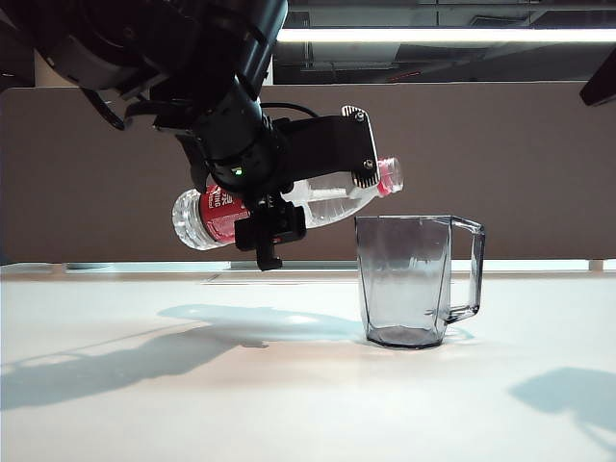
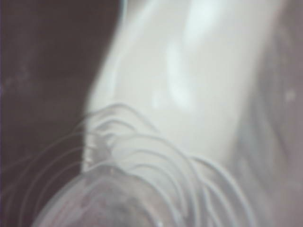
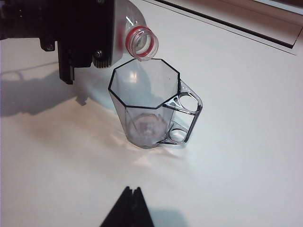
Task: Pick up the mineral water bottle with the left hand on the table and pour water into the mug until it's half full.
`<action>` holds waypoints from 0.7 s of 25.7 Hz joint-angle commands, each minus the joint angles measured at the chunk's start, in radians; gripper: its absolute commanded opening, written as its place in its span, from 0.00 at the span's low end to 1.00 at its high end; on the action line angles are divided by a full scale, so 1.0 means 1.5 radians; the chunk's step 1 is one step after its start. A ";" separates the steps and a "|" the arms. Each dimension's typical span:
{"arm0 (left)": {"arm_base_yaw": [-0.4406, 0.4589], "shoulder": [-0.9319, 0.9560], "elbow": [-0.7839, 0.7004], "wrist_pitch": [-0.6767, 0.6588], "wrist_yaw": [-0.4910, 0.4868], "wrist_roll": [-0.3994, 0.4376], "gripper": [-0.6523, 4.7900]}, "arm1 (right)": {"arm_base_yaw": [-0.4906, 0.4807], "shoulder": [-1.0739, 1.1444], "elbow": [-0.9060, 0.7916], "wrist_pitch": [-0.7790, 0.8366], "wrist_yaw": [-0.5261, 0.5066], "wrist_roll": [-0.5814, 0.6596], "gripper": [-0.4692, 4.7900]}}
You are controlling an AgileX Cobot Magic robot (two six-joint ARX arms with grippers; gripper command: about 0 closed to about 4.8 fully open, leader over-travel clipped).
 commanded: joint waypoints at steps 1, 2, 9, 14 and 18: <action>-0.001 -0.007 0.008 0.041 -0.007 0.032 0.61 | 0.001 -0.001 0.002 0.011 -0.001 0.001 0.08; -0.001 -0.007 0.008 0.044 -0.007 0.037 0.61 | 0.001 -0.001 0.002 0.011 -0.001 0.001 0.08; -0.002 -0.007 0.008 0.062 -0.013 0.063 0.61 | 0.001 -0.001 0.002 0.011 -0.001 -0.001 0.08; -0.009 -0.007 0.008 0.065 -0.012 0.072 0.61 | 0.001 -0.001 0.002 0.008 -0.001 -0.001 0.08; -0.009 -0.007 0.008 0.066 -0.012 0.072 0.61 | 0.001 -0.001 0.002 0.006 -0.001 -0.001 0.08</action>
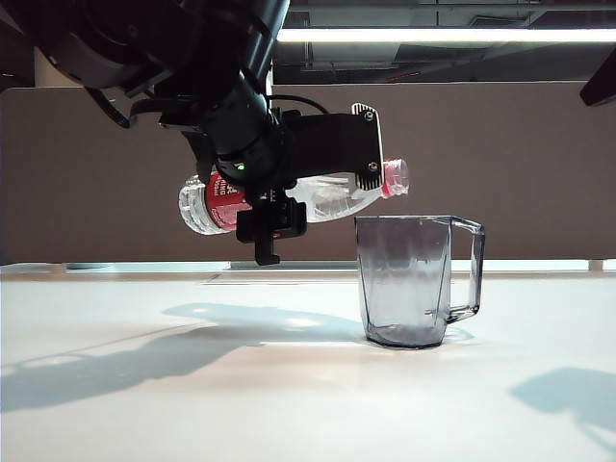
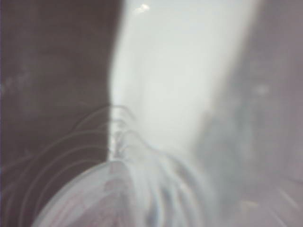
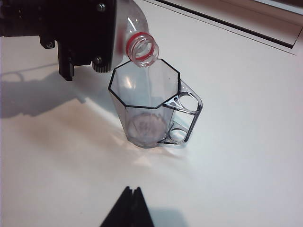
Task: Pick up the mineral water bottle with the left hand on the table and pour water into the mug until it's half full.
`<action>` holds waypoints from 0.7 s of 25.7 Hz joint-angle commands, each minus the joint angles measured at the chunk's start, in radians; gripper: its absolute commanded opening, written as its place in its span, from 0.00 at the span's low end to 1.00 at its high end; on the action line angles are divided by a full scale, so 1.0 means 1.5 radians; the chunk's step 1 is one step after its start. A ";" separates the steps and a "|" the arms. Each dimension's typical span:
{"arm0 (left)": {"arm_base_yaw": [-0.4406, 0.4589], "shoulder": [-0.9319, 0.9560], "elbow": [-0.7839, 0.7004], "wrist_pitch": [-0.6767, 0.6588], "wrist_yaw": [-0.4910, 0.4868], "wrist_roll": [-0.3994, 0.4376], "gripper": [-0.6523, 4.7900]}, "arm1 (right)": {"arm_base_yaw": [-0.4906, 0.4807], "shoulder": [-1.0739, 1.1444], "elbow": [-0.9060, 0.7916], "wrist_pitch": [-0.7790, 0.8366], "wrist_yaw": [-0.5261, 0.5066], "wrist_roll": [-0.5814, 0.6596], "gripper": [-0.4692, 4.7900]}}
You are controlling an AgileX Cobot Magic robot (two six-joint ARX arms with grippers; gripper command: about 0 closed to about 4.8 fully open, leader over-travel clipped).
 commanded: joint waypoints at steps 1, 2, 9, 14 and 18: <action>-0.001 -0.007 0.008 0.039 -0.005 0.006 0.61 | 0.001 -0.001 0.002 0.006 -0.001 -0.001 0.08; -0.001 -0.007 0.008 0.039 -0.005 0.006 0.61 | 0.001 -0.001 0.002 0.006 -0.001 -0.001 0.08; -0.001 -0.007 0.008 0.039 -0.002 0.012 0.61 | 0.001 -0.001 0.002 0.006 -0.001 -0.001 0.08; -0.001 -0.007 0.008 0.039 0.000 0.027 0.61 | 0.001 -0.001 0.002 0.006 -0.001 -0.001 0.08; -0.001 -0.007 0.008 0.039 0.000 0.027 0.61 | 0.001 -0.001 0.002 0.006 -0.001 -0.001 0.08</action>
